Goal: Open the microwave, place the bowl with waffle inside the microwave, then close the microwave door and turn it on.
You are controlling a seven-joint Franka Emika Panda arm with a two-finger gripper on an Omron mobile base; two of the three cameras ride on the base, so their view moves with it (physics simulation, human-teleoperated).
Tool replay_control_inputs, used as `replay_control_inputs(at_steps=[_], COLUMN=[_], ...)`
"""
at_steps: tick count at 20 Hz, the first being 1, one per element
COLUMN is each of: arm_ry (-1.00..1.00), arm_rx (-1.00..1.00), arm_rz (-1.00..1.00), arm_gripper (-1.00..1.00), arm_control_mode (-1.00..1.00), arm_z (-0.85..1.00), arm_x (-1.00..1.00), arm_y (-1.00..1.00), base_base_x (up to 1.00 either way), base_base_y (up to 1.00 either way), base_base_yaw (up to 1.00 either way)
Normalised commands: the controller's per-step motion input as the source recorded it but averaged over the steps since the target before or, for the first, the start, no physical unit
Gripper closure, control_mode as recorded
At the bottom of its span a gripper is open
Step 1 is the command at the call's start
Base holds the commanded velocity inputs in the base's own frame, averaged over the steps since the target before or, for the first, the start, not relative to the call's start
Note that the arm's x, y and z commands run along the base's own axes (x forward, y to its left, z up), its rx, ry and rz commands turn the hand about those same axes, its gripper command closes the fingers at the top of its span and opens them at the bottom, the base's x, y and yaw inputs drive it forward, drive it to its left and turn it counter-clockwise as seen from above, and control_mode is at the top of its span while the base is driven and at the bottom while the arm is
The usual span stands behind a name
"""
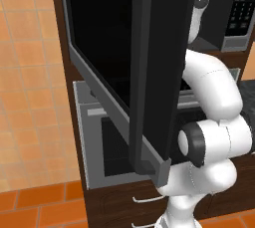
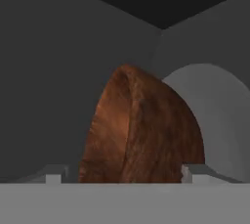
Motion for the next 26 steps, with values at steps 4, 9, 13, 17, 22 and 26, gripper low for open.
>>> replay_control_inputs(at_steps=[4, 9, 13, 17, 22, 26], arm_ry=[-0.51, -0.29, 0.02, 0.31, 0.29, 0.21], arm_rx=[0.20, -0.02, -0.26, -0.33, -0.21, -0.26], arm_rz=[0.00, 0.00, 0.00, 0.00, 0.00, 0.00], arm_gripper=[-1.00, -1.00, -1.00, -1.00, -1.00, -1.00], arm_control_mode=[-1.00, -1.00, -1.00, -1.00, -1.00, -1.00], arm_z=[0.19, 0.00, 0.00, 0.00, -0.13, -0.56], arm_x=[-1.00, -1.00, -1.00, -1.00, -1.00, -1.00], arm_y=[-0.39, -0.16, 0.00, 0.00, 0.00, -0.01], base_base_x=[0.00, 0.00, 0.00, 0.00, 0.00, 0.00], base_base_y=[0.00, 0.00, 0.00, 0.00, 0.00, 0.00], base_base_yaw=[0.00, 0.00, 0.00, 0.00, 0.00, 0.00])
